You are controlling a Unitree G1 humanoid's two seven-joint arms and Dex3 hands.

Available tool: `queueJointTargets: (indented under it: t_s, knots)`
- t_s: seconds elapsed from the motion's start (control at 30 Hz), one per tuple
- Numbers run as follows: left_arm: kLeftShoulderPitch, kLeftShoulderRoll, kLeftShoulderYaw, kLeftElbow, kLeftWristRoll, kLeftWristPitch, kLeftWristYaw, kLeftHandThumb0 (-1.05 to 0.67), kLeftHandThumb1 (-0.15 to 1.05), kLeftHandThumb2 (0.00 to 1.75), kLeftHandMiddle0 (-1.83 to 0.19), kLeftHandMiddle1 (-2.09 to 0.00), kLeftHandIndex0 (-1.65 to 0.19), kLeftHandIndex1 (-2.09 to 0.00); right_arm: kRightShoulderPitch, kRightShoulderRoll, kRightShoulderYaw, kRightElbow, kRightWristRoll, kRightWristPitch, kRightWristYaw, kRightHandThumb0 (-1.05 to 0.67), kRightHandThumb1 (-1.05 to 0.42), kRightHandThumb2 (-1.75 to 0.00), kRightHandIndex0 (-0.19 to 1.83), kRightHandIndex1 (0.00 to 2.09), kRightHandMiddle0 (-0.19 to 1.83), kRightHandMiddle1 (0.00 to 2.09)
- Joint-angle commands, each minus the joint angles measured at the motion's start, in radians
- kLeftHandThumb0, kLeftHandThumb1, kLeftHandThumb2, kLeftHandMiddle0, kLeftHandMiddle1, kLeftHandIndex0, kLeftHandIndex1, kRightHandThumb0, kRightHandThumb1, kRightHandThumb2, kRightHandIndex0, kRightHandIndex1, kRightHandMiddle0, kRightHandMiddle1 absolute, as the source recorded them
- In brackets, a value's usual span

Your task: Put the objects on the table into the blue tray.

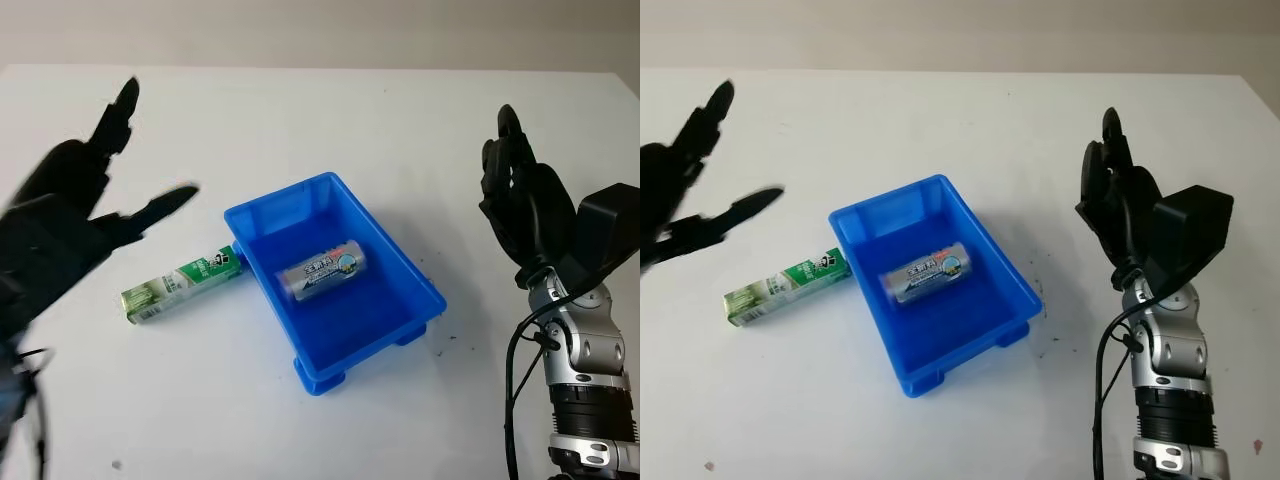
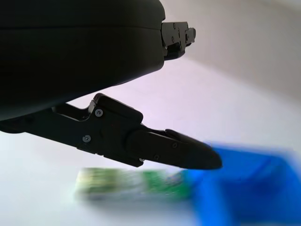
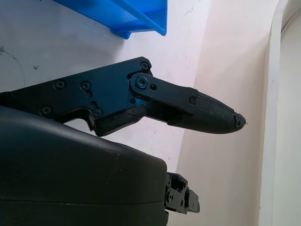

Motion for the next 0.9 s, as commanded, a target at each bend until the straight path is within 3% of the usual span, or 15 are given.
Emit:
queueJointTargets:
  t_s: [0.0, 0.13, 0.37, 0.57, 0.67, 0.73, 0.87]
  knots:
    - [0.064, 0.106, -0.003, -0.086, 0.042, 0.028, -0.063, -0.84, 0.99, 0.06, 0.04, -0.08, 0.06, -0.08, -0.022, -0.004, 0.0, -0.003, -0.007, -0.002, -0.002, -0.74, -1.05, -0.75, -0.19, 0.0, -0.19, 0.0]
    - [0.163, 0.202, -0.049, -0.112, 0.127, 0.062, -0.12, -0.85, 0.97, 0.05, 0.02, -0.07, 0.03, -0.08, -0.031, -0.001, 0.005, 0.006, -0.014, -0.014, -0.003, -0.74, -1.05, -0.75, -0.19, 0.0, -0.19, 0.0]
    - [0.225, 0.22, -0.187, -0.113, 0.232, 0.133, -0.154, -0.89, 0.99, 0.06, 0.01, -0.06, 0.05, -0.06, -0.032, -0.003, -0.014, 0.008, 0.004, -0.025, 0.006, -0.73, -1.05, -0.73, -0.19, 0.0, -0.19, 0.0]
    - [0.189, 0.136, -0.391, -0.06, 0.309, 0.197, -0.067, -0.8, 0.96, 0.05, 0.03, -0.05, 0.07, -0.05, -0.036, -0.009, -0.013, 0.019, 0.001, -0.027, 0.012, -0.74, -1.05, -0.74, -0.19, 0.0, -0.19, 0.0]
    - [0.141, 0.108, -0.555, 0.036, 0.462, 0.187, -0.027, -0.79, 0.98, 0.06, 0.04, -0.04, 0.08, -0.04, -0.038, -0.009, -0.014, 0.023, 0.003, -0.031, 0.017, -0.73, -1.05, -0.74, -0.19, 0.0, -0.19, 0.0]
    - [0.09, 0.04, -0.653, 0.129, 0.596, 0.182, -0.007, -0.76, 0.98, 0.06, 0.07, -0.04, 0.1, -0.03, -0.038, -0.01, -0.015, 0.027, 0.004, -0.037, 0.024, -0.73, -1.05, -0.74, -0.19, 0.0, -0.19, 0.0]
    - [0.023, -0.102, -0.712, 0.27, 0.77, 0.149, 0.011, -0.71, 1.03, 0.07, 0.09, -0.04, 0.13, -0.03, -0.035, -0.01, -0.018, 0.024, 0.007, -0.036, 0.031, -0.73, -1.05, -0.74, -0.19, 0.0, -0.19, 0.0]
